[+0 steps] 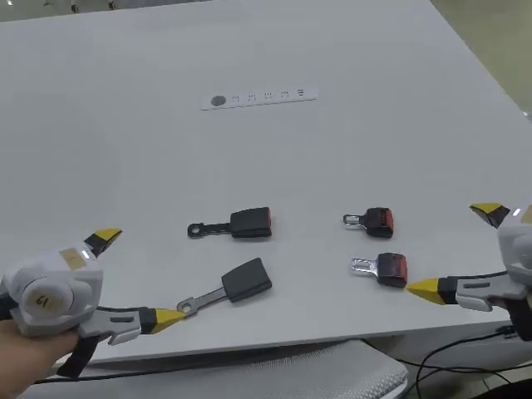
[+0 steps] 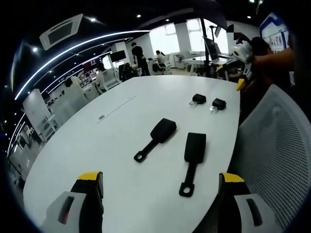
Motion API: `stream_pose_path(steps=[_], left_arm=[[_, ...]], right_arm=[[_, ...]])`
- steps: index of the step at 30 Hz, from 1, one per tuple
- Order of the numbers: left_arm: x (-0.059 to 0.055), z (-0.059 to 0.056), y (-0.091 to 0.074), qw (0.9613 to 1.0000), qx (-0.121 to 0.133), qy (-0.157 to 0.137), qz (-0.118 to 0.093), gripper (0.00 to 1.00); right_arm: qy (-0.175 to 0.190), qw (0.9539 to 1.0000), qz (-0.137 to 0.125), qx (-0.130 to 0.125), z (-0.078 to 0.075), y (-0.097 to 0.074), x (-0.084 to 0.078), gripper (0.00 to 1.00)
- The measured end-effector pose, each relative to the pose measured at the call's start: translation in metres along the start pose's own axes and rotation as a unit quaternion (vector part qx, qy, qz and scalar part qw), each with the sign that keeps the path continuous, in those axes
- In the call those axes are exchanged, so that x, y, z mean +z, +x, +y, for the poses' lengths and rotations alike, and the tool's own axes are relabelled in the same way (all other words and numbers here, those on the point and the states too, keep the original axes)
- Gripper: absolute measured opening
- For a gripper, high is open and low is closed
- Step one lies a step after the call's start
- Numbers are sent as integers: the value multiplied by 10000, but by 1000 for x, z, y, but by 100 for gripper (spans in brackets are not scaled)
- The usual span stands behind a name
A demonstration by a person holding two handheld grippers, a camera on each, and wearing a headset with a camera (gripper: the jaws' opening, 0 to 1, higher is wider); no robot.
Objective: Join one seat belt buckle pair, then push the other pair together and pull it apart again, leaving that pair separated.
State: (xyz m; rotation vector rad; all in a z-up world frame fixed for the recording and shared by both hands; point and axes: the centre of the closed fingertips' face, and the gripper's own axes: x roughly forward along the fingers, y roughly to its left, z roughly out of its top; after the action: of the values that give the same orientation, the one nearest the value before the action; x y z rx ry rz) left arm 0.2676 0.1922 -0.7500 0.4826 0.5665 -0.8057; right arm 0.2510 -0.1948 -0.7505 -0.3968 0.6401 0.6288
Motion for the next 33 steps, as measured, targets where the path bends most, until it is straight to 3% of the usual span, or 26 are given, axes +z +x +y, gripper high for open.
stream_pose_path(steps=[9, 22, 33], left_arm=[[10, -5, 1, 10000, -25, 35, -5, 100], [9, -9, 2, 10000, -74, -55, 26, 100], [5, -7, 6, 9999, -89, -107, 61, 100]], right_arm=[[-80, 10000, 22, 42, 1, 0, 0, 100], [-55, 9999, 103, 62, -1, 4, 8, 100], [-110, 9998, 147, 117, 1, 10, 12, 100]])
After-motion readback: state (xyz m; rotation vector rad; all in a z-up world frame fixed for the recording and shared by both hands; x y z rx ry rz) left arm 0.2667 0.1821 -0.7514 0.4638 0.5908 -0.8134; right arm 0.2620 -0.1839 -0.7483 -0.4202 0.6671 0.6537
